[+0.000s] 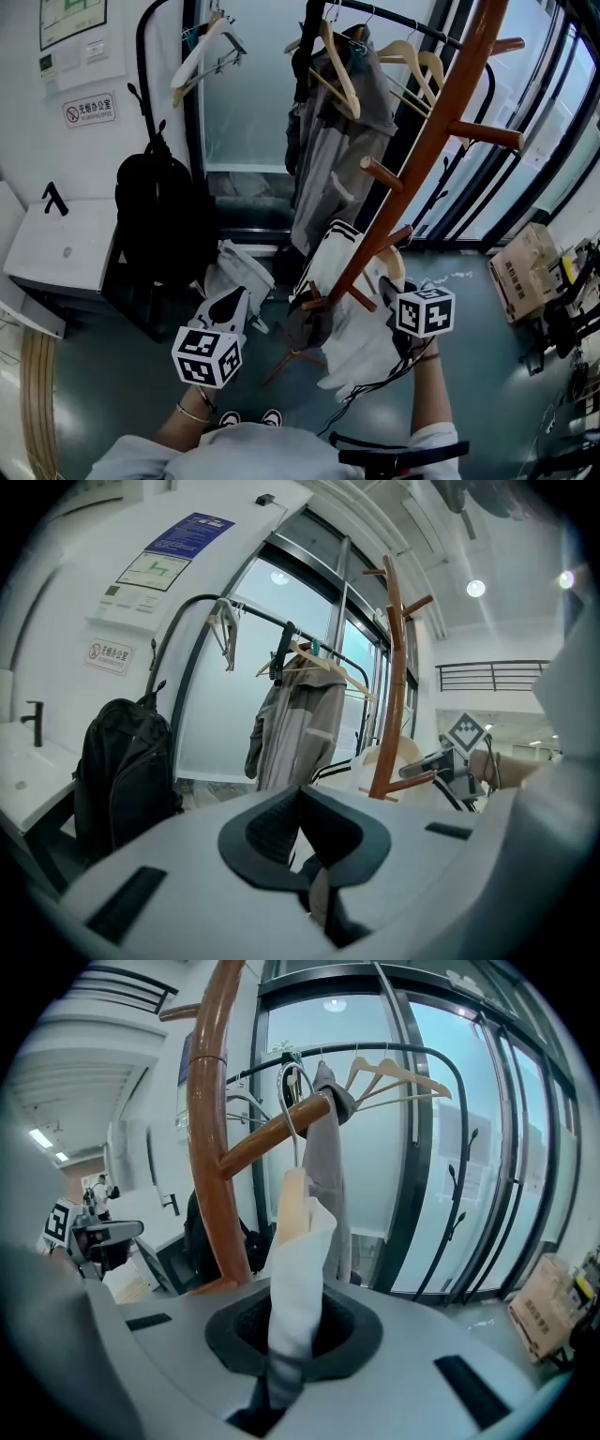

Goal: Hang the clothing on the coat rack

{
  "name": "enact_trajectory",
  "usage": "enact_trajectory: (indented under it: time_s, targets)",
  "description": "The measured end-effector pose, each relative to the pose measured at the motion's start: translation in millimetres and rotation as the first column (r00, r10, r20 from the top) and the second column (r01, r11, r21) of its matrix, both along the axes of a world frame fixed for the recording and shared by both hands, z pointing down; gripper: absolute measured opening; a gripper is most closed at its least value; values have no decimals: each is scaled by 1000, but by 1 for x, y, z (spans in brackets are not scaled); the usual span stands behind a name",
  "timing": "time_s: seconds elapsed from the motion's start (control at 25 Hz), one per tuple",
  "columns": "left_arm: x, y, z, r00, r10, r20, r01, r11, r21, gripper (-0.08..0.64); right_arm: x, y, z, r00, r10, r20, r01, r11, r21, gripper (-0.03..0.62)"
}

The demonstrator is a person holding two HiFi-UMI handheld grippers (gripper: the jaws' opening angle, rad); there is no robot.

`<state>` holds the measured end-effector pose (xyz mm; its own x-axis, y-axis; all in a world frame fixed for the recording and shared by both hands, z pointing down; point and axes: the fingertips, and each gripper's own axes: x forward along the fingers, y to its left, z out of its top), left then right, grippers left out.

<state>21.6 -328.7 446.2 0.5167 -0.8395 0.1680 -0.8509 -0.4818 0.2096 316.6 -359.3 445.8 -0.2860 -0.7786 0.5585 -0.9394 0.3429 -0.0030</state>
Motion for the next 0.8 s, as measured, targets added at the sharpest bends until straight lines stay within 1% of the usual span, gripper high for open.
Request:
enact_trajectory:
  time_s: [0.28,0.8]
  targets:
    - [1,-3,3,1000,3,6,-3,1000,-10,8,-3,-4,7,1000,-1,28,2,1000,-13,37]
    - [2,-9,8,1000,1,7,-1,1000,-21,8,-6,-8,20,999,-8,47,9,999,-31,38]
